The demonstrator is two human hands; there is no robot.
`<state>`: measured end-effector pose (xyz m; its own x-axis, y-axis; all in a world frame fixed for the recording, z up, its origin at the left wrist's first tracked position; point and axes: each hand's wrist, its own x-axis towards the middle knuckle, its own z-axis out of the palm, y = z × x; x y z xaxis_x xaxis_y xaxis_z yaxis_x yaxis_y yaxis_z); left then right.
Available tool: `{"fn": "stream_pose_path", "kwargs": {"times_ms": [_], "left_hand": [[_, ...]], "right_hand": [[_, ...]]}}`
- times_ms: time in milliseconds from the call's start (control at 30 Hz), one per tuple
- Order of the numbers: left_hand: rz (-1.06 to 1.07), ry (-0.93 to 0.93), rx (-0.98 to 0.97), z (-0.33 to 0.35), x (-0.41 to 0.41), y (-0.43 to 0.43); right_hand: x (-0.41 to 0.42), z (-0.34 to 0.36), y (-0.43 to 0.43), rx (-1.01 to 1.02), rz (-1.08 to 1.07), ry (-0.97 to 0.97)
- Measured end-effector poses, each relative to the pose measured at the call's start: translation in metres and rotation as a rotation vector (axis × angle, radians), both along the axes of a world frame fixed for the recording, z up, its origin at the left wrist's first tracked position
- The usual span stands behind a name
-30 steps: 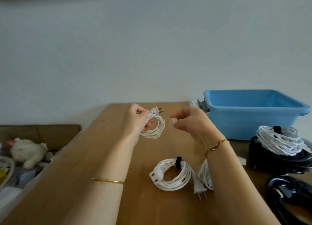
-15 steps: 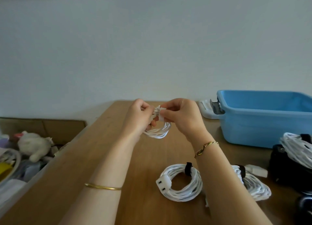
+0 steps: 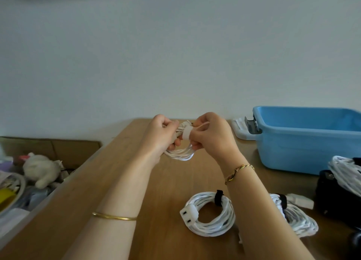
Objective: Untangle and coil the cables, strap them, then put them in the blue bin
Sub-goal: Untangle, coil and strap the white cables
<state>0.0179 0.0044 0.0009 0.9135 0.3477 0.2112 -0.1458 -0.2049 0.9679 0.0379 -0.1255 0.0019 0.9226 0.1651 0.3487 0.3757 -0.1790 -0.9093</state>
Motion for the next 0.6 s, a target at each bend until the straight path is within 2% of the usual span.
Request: {"fn": "stream_pose_path", "kwargs": {"times_ms": [200, 300, 433, 600], "left_hand": [[0.022, -0.007, -0.025, 0.0004, -0.0003, 0.0036], [0.041, -0.003, -0.017, -0.0005, -0.0005, 0.0062], [0.047, -0.007, 0.005, 0.0001, -0.0026, 0.0077], [-0.012, -0.009, 0.131, 0.0003, -0.0072, 0.0057]], "right_hand": [[0.0036, 0.0021, 0.0022, -0.171, 0.002, -0.062], [0.0028, 0.0039, -0.0013, -0.149, -0.001, -0.038], [0.0006, 0.0067, -0.0024, -0.017, 0.006, 0.021], [0.0026, 0.0051, -0.0038, -0.015, -0.084, -0.107]]}}
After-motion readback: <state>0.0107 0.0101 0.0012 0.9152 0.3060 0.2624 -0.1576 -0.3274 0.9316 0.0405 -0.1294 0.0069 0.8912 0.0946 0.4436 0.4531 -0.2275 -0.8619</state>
